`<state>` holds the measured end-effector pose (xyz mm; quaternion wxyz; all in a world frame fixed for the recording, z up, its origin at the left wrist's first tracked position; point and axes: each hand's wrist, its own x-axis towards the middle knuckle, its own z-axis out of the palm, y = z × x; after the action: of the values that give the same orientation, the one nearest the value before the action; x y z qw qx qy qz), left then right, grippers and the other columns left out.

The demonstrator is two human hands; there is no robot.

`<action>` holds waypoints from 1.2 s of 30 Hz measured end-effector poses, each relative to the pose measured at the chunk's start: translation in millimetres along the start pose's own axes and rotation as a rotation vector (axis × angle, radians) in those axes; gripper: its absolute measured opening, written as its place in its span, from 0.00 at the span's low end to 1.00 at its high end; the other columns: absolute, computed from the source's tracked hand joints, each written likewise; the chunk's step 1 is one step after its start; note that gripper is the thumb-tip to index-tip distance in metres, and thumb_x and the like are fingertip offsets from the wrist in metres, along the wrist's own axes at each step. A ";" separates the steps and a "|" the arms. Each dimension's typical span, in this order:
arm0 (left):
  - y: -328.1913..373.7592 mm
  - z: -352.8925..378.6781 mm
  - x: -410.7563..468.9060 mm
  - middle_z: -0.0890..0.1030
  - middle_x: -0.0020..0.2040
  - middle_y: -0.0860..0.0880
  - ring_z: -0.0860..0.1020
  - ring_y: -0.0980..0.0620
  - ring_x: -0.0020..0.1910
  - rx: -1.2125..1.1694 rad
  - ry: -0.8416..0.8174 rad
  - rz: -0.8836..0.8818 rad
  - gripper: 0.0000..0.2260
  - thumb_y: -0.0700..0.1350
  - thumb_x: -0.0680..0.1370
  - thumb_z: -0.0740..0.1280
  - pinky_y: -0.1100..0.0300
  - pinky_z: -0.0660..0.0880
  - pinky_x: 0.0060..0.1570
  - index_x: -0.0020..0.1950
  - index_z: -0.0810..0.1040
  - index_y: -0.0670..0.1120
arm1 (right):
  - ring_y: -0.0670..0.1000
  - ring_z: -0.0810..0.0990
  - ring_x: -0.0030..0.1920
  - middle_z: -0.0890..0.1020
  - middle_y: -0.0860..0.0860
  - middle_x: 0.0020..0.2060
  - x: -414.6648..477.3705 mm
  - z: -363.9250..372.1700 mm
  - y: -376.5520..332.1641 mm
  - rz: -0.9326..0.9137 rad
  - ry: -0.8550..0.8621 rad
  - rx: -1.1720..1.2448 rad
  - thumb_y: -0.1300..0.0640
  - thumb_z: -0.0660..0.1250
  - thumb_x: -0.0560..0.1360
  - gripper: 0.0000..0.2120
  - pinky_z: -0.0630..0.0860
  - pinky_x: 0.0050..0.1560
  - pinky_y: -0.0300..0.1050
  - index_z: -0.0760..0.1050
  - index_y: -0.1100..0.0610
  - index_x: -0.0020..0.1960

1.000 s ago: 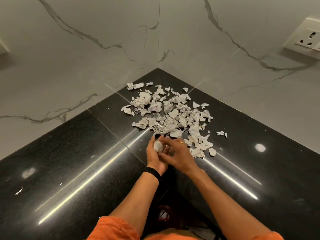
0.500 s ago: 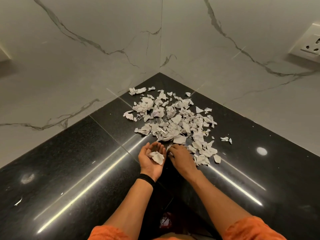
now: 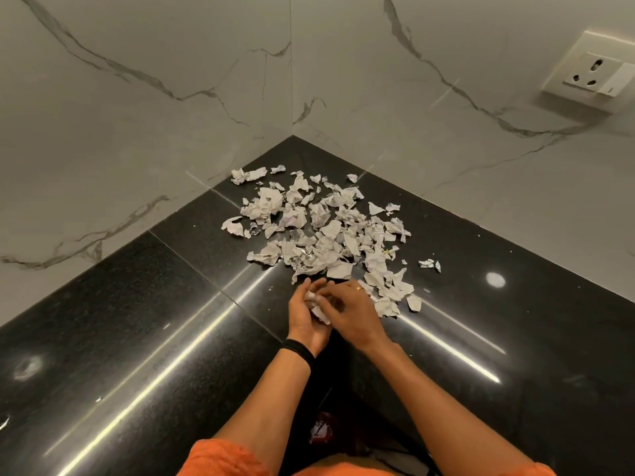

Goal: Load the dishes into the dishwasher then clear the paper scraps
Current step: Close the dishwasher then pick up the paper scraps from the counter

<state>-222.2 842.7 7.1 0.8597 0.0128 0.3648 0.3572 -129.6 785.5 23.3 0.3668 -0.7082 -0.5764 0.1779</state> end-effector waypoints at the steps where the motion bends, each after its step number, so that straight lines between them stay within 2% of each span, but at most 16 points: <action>1: -0.8 0.0 1.5 0.82 0.44 0.43 0.82 0.45 0.44 -0.015 -0.006 -0.006 0.12 0.50 0.80 0.64 0.52 0.81 0.46 0.48 0.80 0.42 | 0.39 0.77 0.46 0.84 0.42 0.42 1.4 -3.2 0.5 0.051 0.045 0.081 0.52 0.70 0.79 0.06 0.72 0.44 0.34 0.85 0.50 0.52; 3: -0.9 -0.4 1.9 0.81 0.44 0.44 0.81 0.46 0.43 -0.063 -0.004 -0.027 0.11 0.49 0.79 0.66 0.55 0.81 0.43 0.47 0.79 0.41 | 0.38 0.79 0.46 0.84 0.41 0.42 7.4 -12.2 9.9 0.160 0.165 0.193 0.51 0.68 0.80 0.07 0.73 0.43 0.34 0.84 0.51 0.51; 5: -0.1 -0.8 0.4 0.81 0.43 0.44 0.81 0.48 0.42 -0.089 0.016 -0.035 0.10 0.48 0.78 0.67 0.58 0.81 0.39 0.47 0.79 0.41 | 0.39 0.80 0.48 0.84 0.41 0.44 14.4 -20.7 26.6 0.217 0.214 0.123 0.51 0.68 0.80 0.06 0.76 0.47 0.40 0.83 0.50 0.52; 7: 0.3 0.4 -1.1 0.81 0.41 0.44 0.81 0.48 0.42 -0.073 0.032 -0.034 0.10 0.48 0.78 0.67 0.58 0.81 0.39 0.47 0.80 0.41 | 0.43 0.80 0.53 0.85 0.43 0.50 20.5 -26.3 44.5 0.232 0.142 -0.022 0.52 0.69 0.78 0.08 0.78 0.55 0.47 0.83 0.49 0.56; 9: -1.0 -0.1 -0.4 0.81 0.41 0.45 0.81 0.49 0.41 -0.050 0.044 -0.032 0.10 0.49 0.78 0.68 0.59 0.81 0.39 0.48 0.80 0.42 | 0.50 0.79 0.57 0.85 0.47 0.55 24.9 -27.8 53.0 0.185 0.000 -0.188 0.54 0.69 0.78 0.12 0.76 0.58 0.49 0.82 0.51 0.61; 12: -3.7 -2.1 -0.5 0.82 0.41 0.46 0.81 0.50 0.41 -0.014 0.061 -0.024 0.10 0.49 0.78 0.69 0.60 0.81 0.39 0.49 0.80 0.42 | 0.53 0.75 0.53 0.85 0.47 0.55 27.3 -21.6 57.0 0.039 -0.151 -0.470 0.56 0.68 0.78 0.13 0.73 0.52 0.49 0.81 0.49 0.62; 15: -3.7 -2.5 -2.1 0.82 0.41 0.46 0.82 0.51 0.42 0.003 0.063 -0.007 0.11 0.50 0.78 0.70 0.60 0.81 0.41 0.48 0.80 0.42 | 0.50 0.70 0.49 0.84 0.46 0.52 24.0 -18.3 55.0 -0.011 -0.152 -0.576 0.54 0.65 0.81 0.09 0.69 0.48 0.46 0.82 0.49 0.56; 17: -3.0 -3.8 -2.3 0.82 0.41 0.46 0.82 0.51 0.42 0.010 0.065 -0.002 0.10 0.50 0.78 0.70 0.60 0.81 0.42 0.47 0.81 0.42 | 0.49 0.70 0.49 0.83 0.45 0.50 21.0 -19.4 54.6 -0.041 -0.148 -0.612 0.53 0.63 0.81 0.09 0.66 0.47 0.46 0.83 0.49 0.55; 19: -2.8 -4.7 -2.1 0.82 0.42 0.46 0.81 0.51 0.42 0.015 0.069 -0.005 0.09 0.49 0.78 0.70 0.60 0.81 0.43 0.47 0.81 0.42 | 0.50 0.72 0.50 0.84 0.45 0.48 16.8 -21.3 54.9 -0.005 -0.052 -0.516 0.52 0.66 0.80 0.08 0.66 0.47 0.45 0.83 0.49 0.54; 21: -5.1 -2.8 -0.9 0.82 0.42 0.45 0.81 0.51 0.43 0.024 0.070 -0.020 0.09 0.48 0.78 0.70 0.59 0.80 0.46 0.48 0.81 0.42 | 0.49 0.74 0.50 0.84 0.44 0.47 14.1 -23.4 53.0 0.098 0.129 -0.256 0.52 0.70 0.78 0.06 0.66 0.47 0.41 0.84 0.49 0.52; 23: -9.5 0.1 2.4 0.82 0.42 0.45 0.81 0.50 0.44 0.031 0.064 -0.029 0.09 0.48 0.78 0.70 0.58 0.79 0.50 0.48 0.81 0.42 | 0.44 0.74 0.51 0.82 0.42 0.46 12.9 -24.1 46.0 0.137 0.207 -0.049 0.51 0.71 0.77 0.04 0.67 0.48 0.37 0.84 0.48 0.51; 28: -22.4 11.1 5.5 0.84 0.49 0.42 0.83 0.45 0.51 0.034 -0.039 -0.086 0.17 0.54 0.80 0.67 0.51 0.75 0.61 0.53 0.83 0.40 | 0.42 0.73 0.50 0.79 0.44 0.45 10.6 -23.4 23.2 0.040 0.000 0.018 0.44 0.72 0.75 0.09 0.70 0.47 0.33 0.86 0.46 0.51; 29: -23.1 12.7 6.1 0.84 0.49 0.42 0.83 0.45 0.51 0.028 -0.039 -0.087 0.16 0.53 0.80 0.67 0.52 0.76 0.58 0.52 0.84 0.40 | 0.42 0.75 0.49 0.80 0.45 0.45 11.4 -24.1 23.6 0.065 0.016 0.055 0.44 0.72 0.76 0.08 0.71 0.48 0.34 0.85 0.46 0.51; 31: -22.0 14.6 6.9 0.83 0.44 0.44 0.82 0.48 0.45 -0.009 -0.035 -0.093 0.12 0.50 0.79 0.68 0.57 0.78 0.49 0.47 0.82 0.41 | 0.43 0.78 0.48 0.82 0.44 0.44 13.4 -30.6 27.7 0.164 0.160 0.170 0.47 0.71 0.78 0.07 0.75 0.49 0.41 0.85 0.49 0.50; 33: -20.4 13.8 8.1 0.81 0.40 0.46 0.80 0.51 0.41 -0.044 -0.014 -0.108 0.10 0.48 0.78 0.69 0.61 0.80 0.41 0.43 0.80 0.42 | 0.43 0.80 0.47 0.84 0.44 0.46 14.6 -40.4 42.1 0.228 0.258 0.136 0.51 0.71 0.78 0.05 0.77 0.50 0.44 0.84 0.51 0.51; 36: -20.0 12.1 9.1 0.81 0.40 0.47 0.80 0.52 0.40 -0.026 0.005 -0.107 0.10 0.48 0.78 0.69 0.62 0.81 0.38 0.43 0.81 0.42 | 0.47 0.81 0.52 0.85 0.47 0.52 11.1 -50.5 66.9 0.242 0.099 -0.108 0.55 0.72 0.77 0.10 0.77 0.55 0.46 0.84 0.52 0.57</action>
<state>-198.0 836.4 4.6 0.8767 -0.0186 0.3626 0.3155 -46.6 775.7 10.4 0.3322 -0.7991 -0.4766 0.1543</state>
